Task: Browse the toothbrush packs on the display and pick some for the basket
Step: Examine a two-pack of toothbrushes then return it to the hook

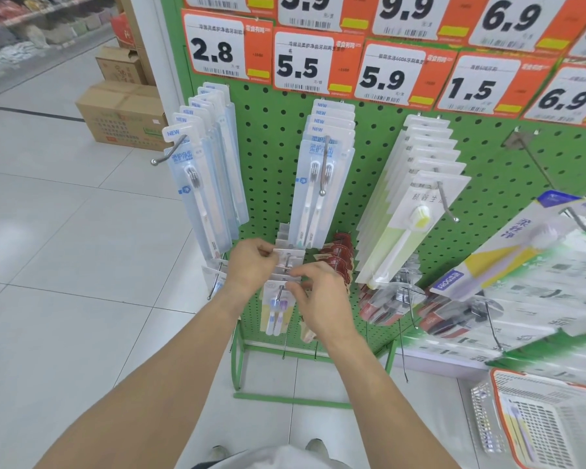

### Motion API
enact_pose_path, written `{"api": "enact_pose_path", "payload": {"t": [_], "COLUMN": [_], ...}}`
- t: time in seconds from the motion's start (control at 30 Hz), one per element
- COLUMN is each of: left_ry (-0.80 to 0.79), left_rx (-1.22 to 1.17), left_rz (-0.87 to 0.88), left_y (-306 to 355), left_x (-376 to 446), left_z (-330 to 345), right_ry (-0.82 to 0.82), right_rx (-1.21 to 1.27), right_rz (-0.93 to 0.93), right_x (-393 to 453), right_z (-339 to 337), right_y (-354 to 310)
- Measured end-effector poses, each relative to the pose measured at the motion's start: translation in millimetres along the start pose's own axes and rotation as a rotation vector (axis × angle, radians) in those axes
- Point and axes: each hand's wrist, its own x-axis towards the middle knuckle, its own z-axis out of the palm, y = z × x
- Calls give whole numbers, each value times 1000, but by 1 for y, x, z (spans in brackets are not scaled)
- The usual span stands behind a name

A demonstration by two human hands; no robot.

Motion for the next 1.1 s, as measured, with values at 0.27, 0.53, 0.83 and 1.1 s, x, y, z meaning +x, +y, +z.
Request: {"api": "enact_pose_path", "payload": {"t": [0.27, 0.53, 0.83, 1.1], "left_ry": [19, 87, 200, 408], "left_rx": [115, 388, 481, 140], "left_rz": [113, 212, 188, 136], "left_y": [7, 16, 16, 12], "left_x": [1, -9, -28, -61], "left_z": [-6, -15, -28, -29], "right_ry": [-9, -18, -15, 26], "right_rx": [0, -20, -42, -79], "right_rz": [-16, -19, -5, 1], "right_x": [0, 3, 5, 4], "right_z": [1, 2, 6, 8], "right_y": [2, 2, 2, 1]}}
